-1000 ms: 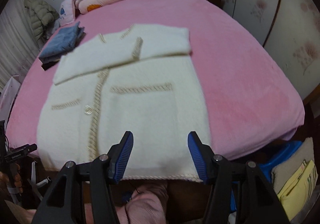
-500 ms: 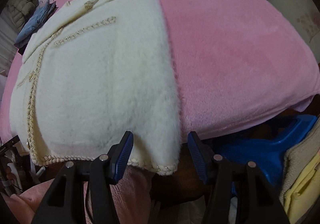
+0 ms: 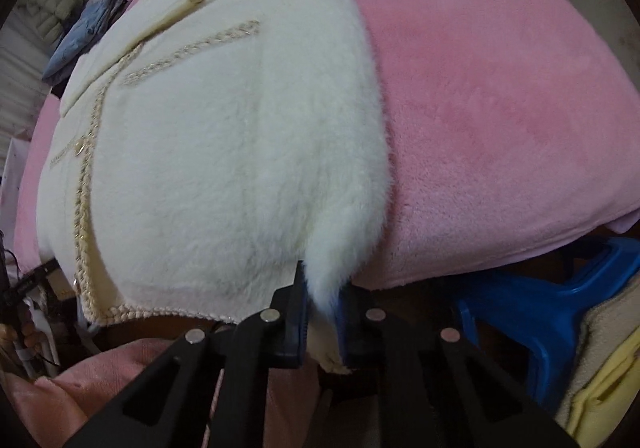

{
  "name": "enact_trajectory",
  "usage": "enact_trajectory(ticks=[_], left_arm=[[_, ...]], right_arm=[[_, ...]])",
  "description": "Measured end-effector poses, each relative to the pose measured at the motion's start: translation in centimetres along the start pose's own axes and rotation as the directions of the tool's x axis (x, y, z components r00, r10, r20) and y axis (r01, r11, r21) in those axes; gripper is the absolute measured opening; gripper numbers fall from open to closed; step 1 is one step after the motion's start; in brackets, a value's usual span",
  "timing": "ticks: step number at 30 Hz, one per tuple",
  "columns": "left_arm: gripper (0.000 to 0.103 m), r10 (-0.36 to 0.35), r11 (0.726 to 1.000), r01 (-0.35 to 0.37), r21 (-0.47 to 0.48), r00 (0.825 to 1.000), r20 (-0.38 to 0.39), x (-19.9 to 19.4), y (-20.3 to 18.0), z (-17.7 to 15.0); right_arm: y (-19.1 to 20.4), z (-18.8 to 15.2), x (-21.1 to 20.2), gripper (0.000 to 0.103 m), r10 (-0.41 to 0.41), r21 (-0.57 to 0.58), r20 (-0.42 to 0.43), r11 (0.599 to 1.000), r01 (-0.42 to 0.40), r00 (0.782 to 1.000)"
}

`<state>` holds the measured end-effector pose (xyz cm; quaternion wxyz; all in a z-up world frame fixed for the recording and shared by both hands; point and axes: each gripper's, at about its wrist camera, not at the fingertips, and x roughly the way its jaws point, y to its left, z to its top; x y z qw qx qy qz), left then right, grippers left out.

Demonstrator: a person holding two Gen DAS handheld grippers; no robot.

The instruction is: Fold large clothes

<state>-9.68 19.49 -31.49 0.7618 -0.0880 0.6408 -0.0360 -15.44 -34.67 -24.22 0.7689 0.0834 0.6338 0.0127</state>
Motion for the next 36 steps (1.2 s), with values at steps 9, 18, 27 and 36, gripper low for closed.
enact_trajectory(ticks=[9, 18, 27, 36], left_arm=[[0.005, -0.147, 0.988, 0.152, -0.036, 0.984, 0.101, -10.7, -1.8, 4.3], [0.005, -0.239, 0.89, 0.337, -0.307, 0.918, 0.317, -17.6, -1.5, 15.3], [0.007, -0.012, 0.803, 0.193, -0.564, 0.951, 0.309, -11.6, 0.5, 28.0], [0.055, 0.139, 0.803, 0.03, -0.595, 0.962, 0.236, -5.9, 1.8, 33.3]], right_arm=[[2.8, 3.1, -10.8, 0.01, 0.091, -0.069, 0.159, 0.994, -0.081, 0.983], [4.7, 13.3, -17.2, 0.009, 0.242, -0.094, 0.326, 0.97, -0.223, 0.914], [0.7, 29.3, -12.0, 0.01, 0.233, 0.128, 0.35, 0.948, -0.292, 0.907], [-0.9, 37.2, -2.8, 0.035, 0.093, 0.213, 0.241, 0.966, -0.146, 0.966]])
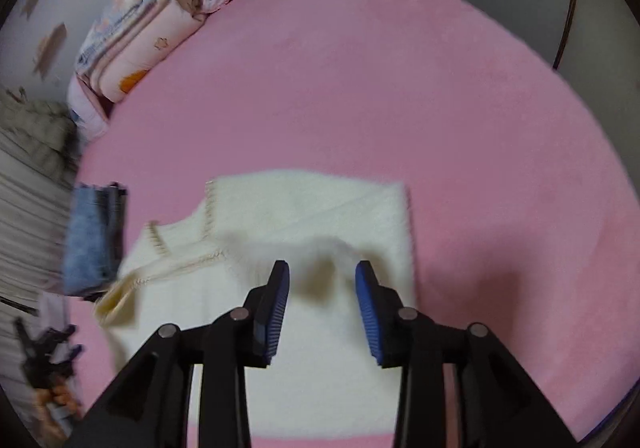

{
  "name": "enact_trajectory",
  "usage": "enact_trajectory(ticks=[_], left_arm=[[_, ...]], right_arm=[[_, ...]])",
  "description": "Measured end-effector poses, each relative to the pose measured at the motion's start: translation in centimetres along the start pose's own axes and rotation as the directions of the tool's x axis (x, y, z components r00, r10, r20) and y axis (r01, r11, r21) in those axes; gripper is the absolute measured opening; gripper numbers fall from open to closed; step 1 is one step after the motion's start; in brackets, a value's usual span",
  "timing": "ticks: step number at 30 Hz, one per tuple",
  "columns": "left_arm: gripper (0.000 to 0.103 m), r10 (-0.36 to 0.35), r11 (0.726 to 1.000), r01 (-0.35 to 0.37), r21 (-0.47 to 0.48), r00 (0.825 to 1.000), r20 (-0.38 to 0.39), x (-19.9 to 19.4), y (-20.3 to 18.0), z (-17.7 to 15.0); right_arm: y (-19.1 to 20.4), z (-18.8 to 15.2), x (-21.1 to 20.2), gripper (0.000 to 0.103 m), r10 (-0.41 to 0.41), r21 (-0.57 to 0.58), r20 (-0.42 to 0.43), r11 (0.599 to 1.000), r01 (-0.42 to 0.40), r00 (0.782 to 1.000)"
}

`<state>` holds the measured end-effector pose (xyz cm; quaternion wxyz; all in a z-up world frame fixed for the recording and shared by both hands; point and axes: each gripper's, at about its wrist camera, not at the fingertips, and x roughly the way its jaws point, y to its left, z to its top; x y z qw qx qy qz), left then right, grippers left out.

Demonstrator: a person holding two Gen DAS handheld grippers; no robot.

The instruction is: Fold large clothes

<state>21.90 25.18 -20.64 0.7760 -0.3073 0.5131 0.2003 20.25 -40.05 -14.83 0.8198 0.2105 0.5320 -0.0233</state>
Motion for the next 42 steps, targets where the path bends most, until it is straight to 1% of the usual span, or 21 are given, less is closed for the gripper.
enact_trajectory(ticks=[3, 6, 9, 11, 14, 18, 19, 21, 23, 25, 27, 31, 33, 35, 36, 37, 38, 39, 40, 41, 42], left_arm=[[0.055, 0.042, 0.995, -0.045, 0.088, 0.999, 0.029, 0.8, -0.4, 0.8], [0.055, 0.076, 0.977, -0.085, 0.195, 0.996, 0.053, 1.8, -1.1, 1.0], [0.055, 0.071, 0.954, -0.084, 0.289, 0.996, 0.055, 3.1, -2.0, 1.2], [0.055, 0.052, 0.932, -0.066, 0.356, 0.997, 0.049, 4.0, -3.0, 1.2], [0.055, 0.04, 0.887, -0.061, 0.457, 0.998, 0.056, 5.2, -4.7, 1.2], [0.055, 0.017, 0.813, -0.043, 0.581, 0.999, 0.051, 6.6, -7.1, 1.0], [0.055, 0.013, 0.787, -0.036, 0.616, 0.999, 0.042, 7.1, -7.8, 0.8], [0.055, 0.007, 0.746, -0.015, 0.666, 1.0, 0.015, 8.2, -8.8, 0.6], [0.055, 0.005, 0.716, 0.002, 0.698, 1.0, -0.007, 9.2, -9.6, 0.3], [0.055, 0.02, 0.687, -0.004, 0.726, 1.0, -0.014, 10.3, -10.4, 0.2], [0.055, 0.022, 0.683, 0.005, 0.731, 0.999, -0.027, 11.1, -10.8, 0.3], [0.055, 0.019, 0.712, 0.028, 0.702, 0.998, -0.06, 12.5, -11.1, 1.0], [0.055, 0.026, 0.721, 0.028, 0.692, 0.997, -0.068, 13.1, -11.1, 1.2], [0.055, 0.031, 0.724, 0.028, 0.689, 0.997, -0.073, 13.5, -11.2, 1.2], [0.051, 0.035, 0.724, 0.024, 0.689, 0.997, -0.071, 13.7, -11.2, 1.1], [0.037, 0.047, 0.722, 0.01, 0.692, 0.997, -0.063, 14.0, -11.2, 1.1], [0.028, 0.058, 0.723, -0.002, 0.691, 0.997, -0.057, 14.2, -11.2, 1.0], [0.012, 0.073, 0.725, -0.015, 0.688, 0.996, -0.056, 14.4, -11.1, 1.0], [0.01, 0.082, 0.73, -0.022, 0.683, 0.995, -0.055, 14.5, -11.0, 0.9], [0.009, 0.077, 0.733, -0.029, 0.68, 0.996, -0.041, 14.3, -10.9, 0.7], [0.007, 0.074, 0.734, -0.04, 0.679, 0.997, -0.021, 13.9, -11.0, 0.5]], right_arm=[[-0.8, 0.2, 0.5, 0.035, 0.023, 0.001, 0.018, 1.0, -0.023, 1.0], [-1.2, 0.3, 1.6, 0.035, 0.001, -0.047, 0.012, 0.999, -0.001, 1.0], [-1.7, 0.1, 2.8, 0.035, -0.035, -0.076, -0.017, 0.997, 0.034, 0.999], [-2.0, -0.2, 3.5, 0.035, -0.065, -0.088, -0.03, 0.994, 0.063, 0.997], [-1.9, -0.2, 4.2, 0.035, -0.089, -0.106, -0.029, 0.991, 0.086, 0.996], [-1.0, -0.2, 5.5, 0.035, -0.106, -0.152, -0.03, 0.983, 0.1, 0.994], [-0.7, -0.2, 5.9, 0.035, -0.112, -0.168, -0.034, 0.98, 0.104, 0.993], [-0.3, -0.1, 6.9, 0.035, -0.124, -0.197, -0.04, 0.974, 0.114, 0.991], [0.0, 0.2, 8.0, 0.035, -0.134, -0.218, -0.047, 0.969, 0.121, 0.99], [0.2, 0.4, 8.7, 0.035, -0.146, -0.231, -0.047, 0.964, 0.131, 0.988], [0.3, 0.9, 9.5, 0.035, -0.156, -0.243, -0.046, 0.96, 0.14, 0.987], [0.6, 1.8, 10.7, 0.035, -0.173, -0.255, -0.042, 0.954, 0.157, 0.984], [0.5, 2.3, 11.4, 0.035, -0.206, -0.26, -0.043, 0.947, 0.189, 0.978], [-0.1, 2.6, 12.3, 0.036, -0.202, -0.244, -0.069, 0.953, 0.18, 0.977], [-0.3, 2.7, 12.6, 0.038, -0.199, -0.237, -0.079, 0.956, 0.175, 0.977], [-0.5, 2.6, 12.8, 0.038, -0.195, -0.231, -0.088, 0.958, 0.17, 0.977], [-0.7, 2.6, 13.0, 0.038, -0.187, -0.225, -0.093, 0.961, 0.162, 0.978], [-0.9, 2.5, 13.0, 0.038, -0.177, -0.216, -0.093, 0.964, 0.153, 0.98], [-1.1, 2.4, 12.9, 0.038, -0.166, -0.207, -0.093, 0.968, 0.144, 0.982], [-1.4, 2.4, 12.9, 0.034, -0.147, -0.192, -0.098, 0.973, 0.126, 0.984], [-1.4, 2.2, 12.6, 0.019, -0.129, -0.184, -0.103, 0.977, 0.108, 0.986]])
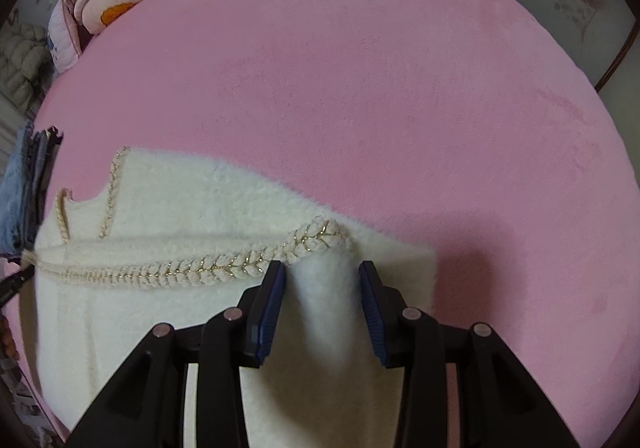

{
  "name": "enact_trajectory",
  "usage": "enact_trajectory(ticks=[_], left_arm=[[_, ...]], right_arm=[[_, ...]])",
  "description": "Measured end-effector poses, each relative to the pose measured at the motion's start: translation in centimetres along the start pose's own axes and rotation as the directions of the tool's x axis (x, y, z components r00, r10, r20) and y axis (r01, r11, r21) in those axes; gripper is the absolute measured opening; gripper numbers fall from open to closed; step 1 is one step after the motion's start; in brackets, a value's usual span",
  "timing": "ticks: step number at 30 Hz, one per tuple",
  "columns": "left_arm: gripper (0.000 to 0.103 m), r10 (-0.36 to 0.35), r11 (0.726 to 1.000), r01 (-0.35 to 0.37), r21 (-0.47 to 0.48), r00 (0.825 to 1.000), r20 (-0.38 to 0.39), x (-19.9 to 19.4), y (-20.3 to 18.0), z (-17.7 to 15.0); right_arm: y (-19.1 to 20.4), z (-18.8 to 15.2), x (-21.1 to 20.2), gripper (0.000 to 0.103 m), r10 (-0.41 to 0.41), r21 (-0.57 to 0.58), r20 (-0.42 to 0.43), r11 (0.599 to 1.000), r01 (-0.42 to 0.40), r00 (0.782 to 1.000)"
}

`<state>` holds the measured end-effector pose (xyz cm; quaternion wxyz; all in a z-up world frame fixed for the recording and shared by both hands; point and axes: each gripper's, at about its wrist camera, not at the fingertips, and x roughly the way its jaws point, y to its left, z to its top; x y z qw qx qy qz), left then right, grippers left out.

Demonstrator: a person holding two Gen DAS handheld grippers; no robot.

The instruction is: Fold large clothes

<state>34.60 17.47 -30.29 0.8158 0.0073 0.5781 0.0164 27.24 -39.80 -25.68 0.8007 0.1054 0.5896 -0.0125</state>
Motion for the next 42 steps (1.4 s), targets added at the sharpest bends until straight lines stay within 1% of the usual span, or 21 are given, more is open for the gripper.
enact_trajectory(ticks=[2, 4, 7, 10, 14, 18, 20, 23, 24, 26, 29, 30, 31, 32, 35, 36, 37, 39, 40, 41, 42], left_arm=[[0.007, 0.029, 0.999, -0.028, -0.016, 0.998, 0.052, -1.5, -0.5, -0.5], [0.006, 0.049, 0.997, -0.042, -0.057, 0.991, 0.121, -3.7, -0.8, -1.1], [0.007, 0.074, 0.993, -0.052, -0.11, 0.974, 0.212, -7.3, -0.9, -1.9], [0.006, 0.093, 0.991, -0.063, -0.117, 0.958, 0.27, -9.6, -1.0, -1.7], [0.006, 0.139, 0.982, -0.091, -0.163, 0.94, 0.313, -10.5, -0.2, -0.8], [0.007, 0.157, 0.975, -0.094, -0.2, 0.93, 0.332, -9.5, 0.5, 0.4], [0.007, 0.18, 0.976, -0.134, -0.17, 0.938, 0.296, -7.3, 0.5, 1.0], [0.008, 0.201, 0.974, -0.172, -0.15, 0.957, 0.21, -2.6, 0.2, 1.3], [0.009, 0.207, 0.973, -0.183, -0.138, 0.959, 0.193, -1.2, 0.0, 1.4], [0.012, 0.248, 0.967, -0.232, -0.105, 0.951, 0.184, 0.5, -0.9, 1.4], [0.02, 0.286, 0.958, -0.284, -0.041, 0.935, 0.209, 0.8, -2.2, 0.9], [0.032, 0.284, 0.958, -0.287, -0.017, 0.936, 0.207, 0.7, -2.4, 0.8], [0.048, 0.271, 0.96, -0.279, 0.011, 0.942, 0.196, 0.4, -2.5, 0.7], [0.055, 0.256, 0.963, -0.266, 0.033, 0.949, 0.181, -0.1, -2.7, 0.6], [0.058, 0.238, 0.969, -0.248, 0.019, 0.946, 0.222, -3.5, -3.0, -0.6], [0.064, 0.215, 0.975, -0.222, 0.001, 0.947, 0.239, -5.0, -3.1, -1.1], [0.074, 0.186, 0.982, -0.186, -0.022, 0.949, 0.257, -6.6, -3.3, -1.8], [0.083, 0.141, 0.989, -0.122, -0.082, 0.947, 0.29, -9.4, -4.0, -3.5], [0.085, 0.105, 0.991, -0.076, -0.106, 0.949, 0.297, -10.8, -4.7, -4.8], [0.085, 0.079, 0.992, -0.046, -0.117, 0.952, 0.296, -11.4, -5.3, -5.5], [0.085, 0.055, 0.992, -0.018, -0.125, 0.954, 0.293, -11.9, -5.9, -6.3]], right_arm=[[0.4, -0.4, -0.7, 0.009, -0.01, -0.023, 0.009, 1.0, 0.011, 1.0], [1.3, -1.2, -2.4, 0.008, -0.019, -0.048, 0.056, 0.999, 0.022, 0.998], [3.0, -2.7, -6.3, 0.007, 0.028, -0.065, 0.153, 0.998, -0.019, 0.988], [3.8, -3.4, -10.2, 0.007, 0.062, -0.075, 0.235, 0.996, -0.046, 0.97], [2.2, -1.6, -13.3, 0.007, 0.089, -0.016, 0.319, 0.996, -0.088, 0.944], [2.4, 0.6, -13.2, 0.007, 0.094, -0.029, 0.366, 0.996, -0.089, 0.926], [3.4, 1.8, -11.0, 0.007, 0.062, -0.043, 0.346, 0.998, -0.05, 0.936], [2.5, 2.5, -5.6, 0.007, -0.009, -0.004, 0.235, 1.0, 0.01, 0.972], [2.2, 2.5, -3.2, 0.007, -0.043, 0.005, 0.188, 0.999, 0.043, 0.981], [1.9, 2.4, 0.1, 0.008, -0.094, 0.015, 0.117, 0.996, 0.093, 0.989], [2.3, 2.2, 0.8, 0.014, -0.139, 0.048, 0.106, 0.99, 0.135, 0.985], [2.5, 2.2, 0.3, 0.016, -0.138, 0.055, 0.117, 0.99, 0.132, 0.984], [2.8, 2.1, -0.2, 0.016, -0.141, 0.05, 0.13, 0.99, 0.135, 0.981], [3.3, 1.9, -1.3, 0.016, -0.151, 0.034, 0.155, 0.988, 0.148, 0.976], [5.0, 0.2, -5.3, 0.016, -0.169, -0.009, 0.259, 0.984, 0.177, 0.951], [5.6, -0.5, -6.5, 0.019, -0.16, -0.015, 0.289, 0.985, 0.172, 0.944], [6.4, -1.5, -7.8, 0.024, -0.139, -0.023, 0.311, 0.988, 0.154, 0.94], [8.4, -4.2, -10.3, 0.037, -0.045, -0.031, 0.34, 0.998, 0.059, 0.939], [9.2, -5.0, -10.8, 0.039, -0.006, -0.036, 0.342, 0.999, 0.02, 0.94], [10.8, -6.7, -11.3, 0.04, 0.072, -0.056, 0.314, 0.997, -0.057, 0.947], [11.6, -7.6, -11.4, 0.04, 0.11, -0.073, 0.286, 0.993, -0.093, 0.952]])
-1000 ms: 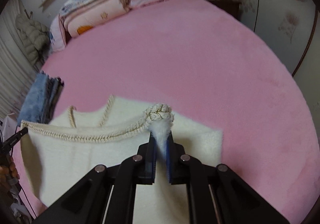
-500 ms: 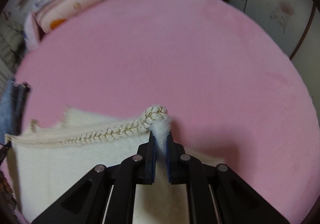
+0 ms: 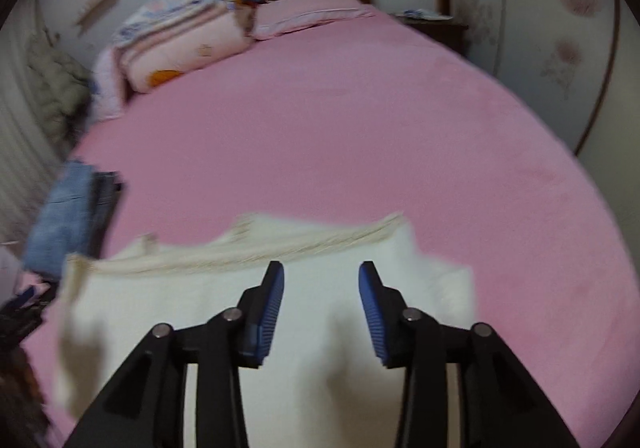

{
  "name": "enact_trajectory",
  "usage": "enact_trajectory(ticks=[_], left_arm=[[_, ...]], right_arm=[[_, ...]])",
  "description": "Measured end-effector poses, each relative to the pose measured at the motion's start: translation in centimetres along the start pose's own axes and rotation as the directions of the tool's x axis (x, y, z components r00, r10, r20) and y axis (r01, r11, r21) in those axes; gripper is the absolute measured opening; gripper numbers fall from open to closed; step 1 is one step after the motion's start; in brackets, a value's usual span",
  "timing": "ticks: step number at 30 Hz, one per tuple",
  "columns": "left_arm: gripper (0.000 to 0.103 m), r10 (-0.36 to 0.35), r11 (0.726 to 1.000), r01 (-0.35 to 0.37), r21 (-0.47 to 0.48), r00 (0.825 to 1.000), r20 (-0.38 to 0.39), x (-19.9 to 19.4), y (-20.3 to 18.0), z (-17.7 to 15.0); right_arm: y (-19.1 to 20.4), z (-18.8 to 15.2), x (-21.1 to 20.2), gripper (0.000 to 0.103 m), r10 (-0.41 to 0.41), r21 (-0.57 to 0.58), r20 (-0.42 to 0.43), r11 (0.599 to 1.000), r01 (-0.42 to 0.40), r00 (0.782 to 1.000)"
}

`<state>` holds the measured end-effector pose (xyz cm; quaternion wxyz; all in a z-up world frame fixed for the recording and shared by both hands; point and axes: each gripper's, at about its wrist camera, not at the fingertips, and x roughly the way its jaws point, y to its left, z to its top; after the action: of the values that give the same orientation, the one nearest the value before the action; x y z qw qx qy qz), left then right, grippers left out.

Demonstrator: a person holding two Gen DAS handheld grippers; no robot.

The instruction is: Fold large clothes

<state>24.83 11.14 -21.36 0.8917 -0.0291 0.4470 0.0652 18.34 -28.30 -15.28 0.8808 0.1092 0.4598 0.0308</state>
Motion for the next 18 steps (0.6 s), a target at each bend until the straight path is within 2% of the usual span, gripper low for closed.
enact_trajectory(ticks=[2, 4, 6, 8, 10, 11, 12, 13, 14, 16, 17, 18], left_arm=[[0.085, -0.028, 1.0, 0.028, -0.013, 1.0, -0.013, -0.7, -1.3, -1.6], [0.085, -0.019, 1.0, 0.019, -0.007, 0.999, -0.04, -0.3, -3.2, -3.7], [0.085, 0.02, 1.0, -0.019, 0.011, 0.997, -0.076, 0.7, -4.6, -5.5], [0.085, 0.088, 0.996, -0.084, 0.04, 0.989, -0.116, 2.9, -5.1, -7.0], [0.087, 0.151, 0.988, -0.145, 0.053, 0.978, -0.147, 4.5, -4.1, -8.1], [0.087, 0.152, 0.988, -0.148, 0.038, 0.978, -0.142, 4.7, -3.3, -8.3], [0.087, 0.155, 0.988, -0.154, 0.017, 0.979, -0.135, 4.8, -2.5, -8.4], [0.087, 0.177, 0.984, -0.179, 0.002, 0.975, -0.132, 4.9, -1.4, -8.4], [0.087, 0.202, 0.979, -0.204, -0.006, 0.971, -0.13, 5.1, -0.3, -8.4], [0.087, 0.216, 0.975, -0.22, -0.024, 0.969, -0.118, 5.3, 1.8, -8.4], [0.087, 0.231, 0.972, -0.235, -0.018, 0.966, -0.112, 5.3, 2.3, -8.5], [0.09, 0.255, 0.967, -0.256, 0.0, 0.961, -0.104, 5.4, 2.8, -8.6]], right_arm=[[3.8, -2.9, -0.3, 0.04, 0.098, -0.035, -0.063, 0.994, -0.101, 0.993], [6.5, -4.8, -0.1, 0.04, 0.131, -0.105, -0.076, 0.985, -0.138, 0.988], [9.1, -6.9, 1.1, 0.04, 0.131, -0.182, -0.115, 0.972, -0.151, 0.985], [10.0, -8.6, 2.9, 0.039, 0.125, -0.209, -0.163, 0.965, -0.158, 0.979], [8.6, -9.5, 4.4, 0.03, 0.063, -0.228, -0.189, 0.968, -0.106, 0.98], [6.9, -9.7, 5.2, 0.021, 0.021, -0.225, -0.195, 0.972, -0.065, 0.981], [6.0, -9.6, 5.4, 0.015, 0.019, -0.213, -0.19, 0.975, -0.06, 0.982], [4.5, -9.3, 5.2, 0.0, -0.004, -0.203, -0.174, 0.979, -0.032, 0.985], [2.7, -9.1, 4.9, 0.0, -0.052, -0.206, -0.155, 0.978, 0.019, 0.987], [-0.4, -8.5, 3.9, 0.0, -0.075, -0.192, -0.122, 0.98, 0.05, 0.99], [-2.2, -8.6, 3.5, 0.0, -0.206, -0.207, -0.103, 0.961, 0.181, 0.973], [-4.5, -8.6, 3.1, 0.0, -0.262, -0.192, -0.098, 0.952, 0.24, 0.96]])
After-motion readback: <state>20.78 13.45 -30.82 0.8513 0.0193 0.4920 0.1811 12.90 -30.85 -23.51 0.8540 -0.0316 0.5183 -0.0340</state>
